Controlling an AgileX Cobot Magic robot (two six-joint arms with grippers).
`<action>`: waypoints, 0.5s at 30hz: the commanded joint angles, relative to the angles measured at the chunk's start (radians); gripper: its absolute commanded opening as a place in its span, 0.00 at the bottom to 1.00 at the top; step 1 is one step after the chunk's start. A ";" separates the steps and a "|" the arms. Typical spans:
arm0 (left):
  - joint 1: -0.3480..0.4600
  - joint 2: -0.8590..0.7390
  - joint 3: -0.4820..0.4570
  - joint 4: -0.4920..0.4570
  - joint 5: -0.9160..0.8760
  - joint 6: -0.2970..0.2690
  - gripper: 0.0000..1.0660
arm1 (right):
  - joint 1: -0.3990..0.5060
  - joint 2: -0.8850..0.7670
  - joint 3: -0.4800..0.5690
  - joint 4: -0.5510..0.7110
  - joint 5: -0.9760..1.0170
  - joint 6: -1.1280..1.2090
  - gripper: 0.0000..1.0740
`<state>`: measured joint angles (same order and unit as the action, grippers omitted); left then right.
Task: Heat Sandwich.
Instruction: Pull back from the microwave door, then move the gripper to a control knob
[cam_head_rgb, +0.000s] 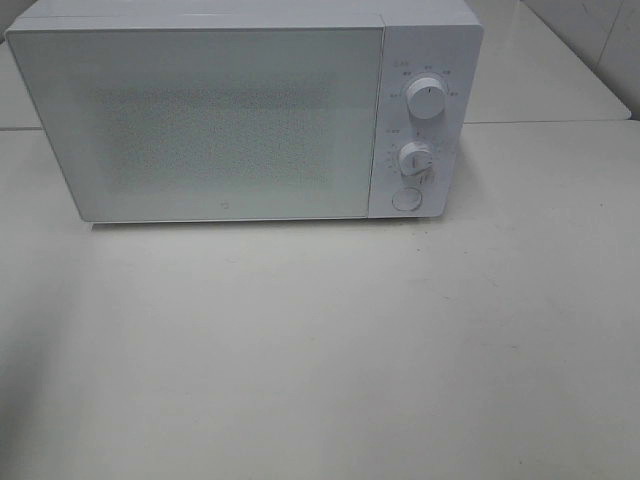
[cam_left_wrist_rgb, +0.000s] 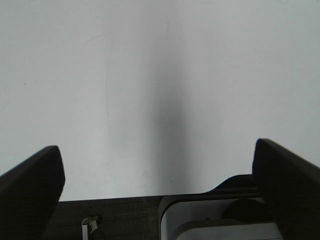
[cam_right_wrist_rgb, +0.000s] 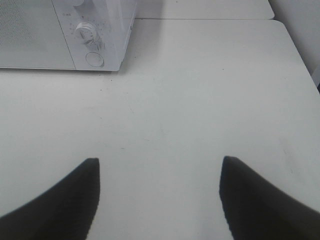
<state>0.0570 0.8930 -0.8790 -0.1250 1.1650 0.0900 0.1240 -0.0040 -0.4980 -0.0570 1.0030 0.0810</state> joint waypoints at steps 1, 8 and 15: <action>0.000 -0.068 0.050 -0.008 -0.012 0.004 0.92 | -0.006 -0.028 0.000 -0.003 -0.007 -0.015 0.62; 0.000 -0.299 0.194 -0.003 -0.012 0.004 0.92 | -0.006 -0.028 0.000 -0.004 -0.007 -0.010 0.62; -0.002 -0.453 0.258 -0.002 -0.012 0.003 0.92 | -0.006 -0.028 0.000 -0.004 -0.007 -0.011 0.62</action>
<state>0.0570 0.4510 -0.6260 -0.1240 1.1660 0.0910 0.1240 -0.0040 -0.4980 -0.0580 1.0020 0.0810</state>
